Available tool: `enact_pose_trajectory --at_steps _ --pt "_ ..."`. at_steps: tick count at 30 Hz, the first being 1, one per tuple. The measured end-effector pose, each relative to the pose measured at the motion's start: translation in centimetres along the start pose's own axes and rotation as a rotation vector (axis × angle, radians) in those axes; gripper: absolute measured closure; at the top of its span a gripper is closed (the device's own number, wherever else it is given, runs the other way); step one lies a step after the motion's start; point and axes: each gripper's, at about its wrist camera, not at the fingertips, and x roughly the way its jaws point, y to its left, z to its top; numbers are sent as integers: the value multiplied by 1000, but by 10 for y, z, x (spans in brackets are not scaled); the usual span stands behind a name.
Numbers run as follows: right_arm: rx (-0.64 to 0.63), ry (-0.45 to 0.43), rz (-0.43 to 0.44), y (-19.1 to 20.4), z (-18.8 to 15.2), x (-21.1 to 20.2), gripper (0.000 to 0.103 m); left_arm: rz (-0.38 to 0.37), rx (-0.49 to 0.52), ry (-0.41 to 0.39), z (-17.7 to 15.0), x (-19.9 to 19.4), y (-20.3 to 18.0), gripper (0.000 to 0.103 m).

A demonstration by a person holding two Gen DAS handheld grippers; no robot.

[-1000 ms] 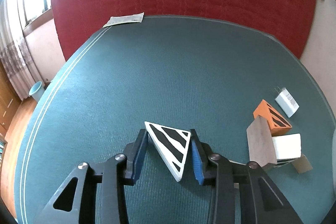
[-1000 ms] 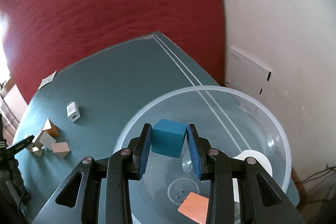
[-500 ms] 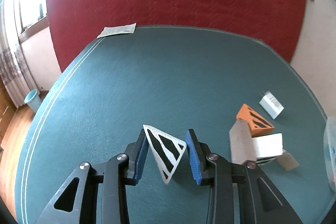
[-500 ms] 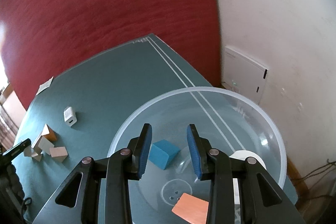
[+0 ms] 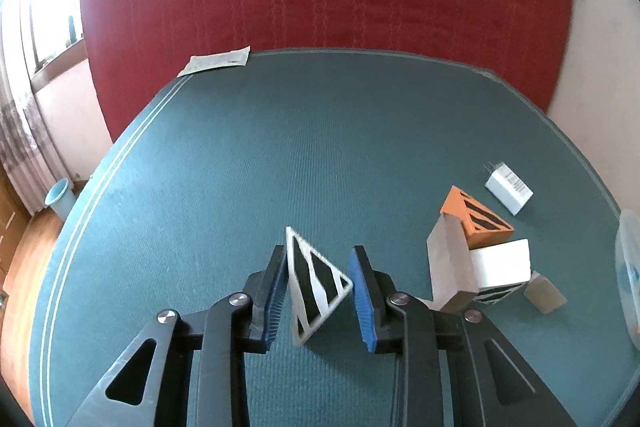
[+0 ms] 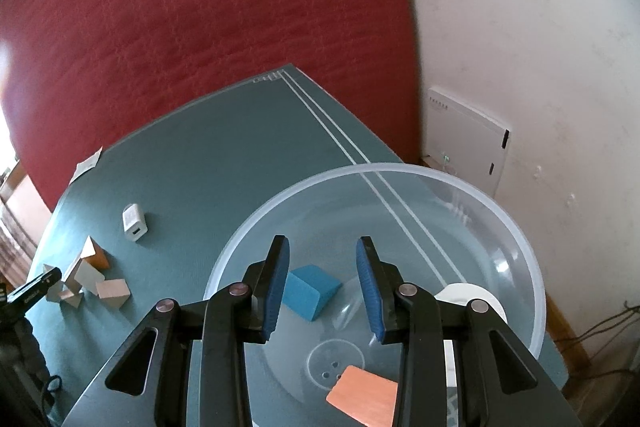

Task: Organize rigid objects
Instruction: 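Lift the striped triangular block with the left tool toward the bowl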

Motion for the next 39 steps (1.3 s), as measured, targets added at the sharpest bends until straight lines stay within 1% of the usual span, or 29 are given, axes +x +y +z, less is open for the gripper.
enact_pose_trajectory --at_steps 8,10,12,14,17,19,20,21,23,25,26,32,37,39 --pt "-2 3 6 2 -2 -3 67 25 -16 19 -6 3 3 66" --pt "-2 6 8 2 -4 -3 67 21 -12 27 -9 4 2 59" --pt "-2 8 9 3 -4 -4 67 19 -11 21 -10 2 2 49" --pt "-2 10 11 3 -5 -4 67 14 -4 15 -9 2 3 45" --pt "-2 12 14 4 -6 -5 67 14 14 24 -11 4 2 44" --pt "-2 14 15 4 -7 -4 67 13 18 26 -11 4 1 44" --pt "-2 15 15 4 -7 -5 67 10 18 29 -11 5 2 47" --pt "-3 16 16 5 -7 -5 67 8 19 33 -11 6 2 55" --pt "-4 17 15 5 -8 -5 67 -3 14 60 -10 11 3 64" --pt "-6 21 15 6 -9 -4 67 -11 5 61 -8 14 6 68" --pt "-7 23 15 6 -9 -4 67 -8 3 60 -6 16 6 72" --pt "-13 29 15 7 -10 -3 67 -34 13 46 -4 15 6 72" --pt "-6 24 14 6 -9 -4 67 -33 50 -5 -3 1 -3 72" --pt "-3 20 13 6 -8 -4 67 -48 62 -23 -2 -8 -9 72"
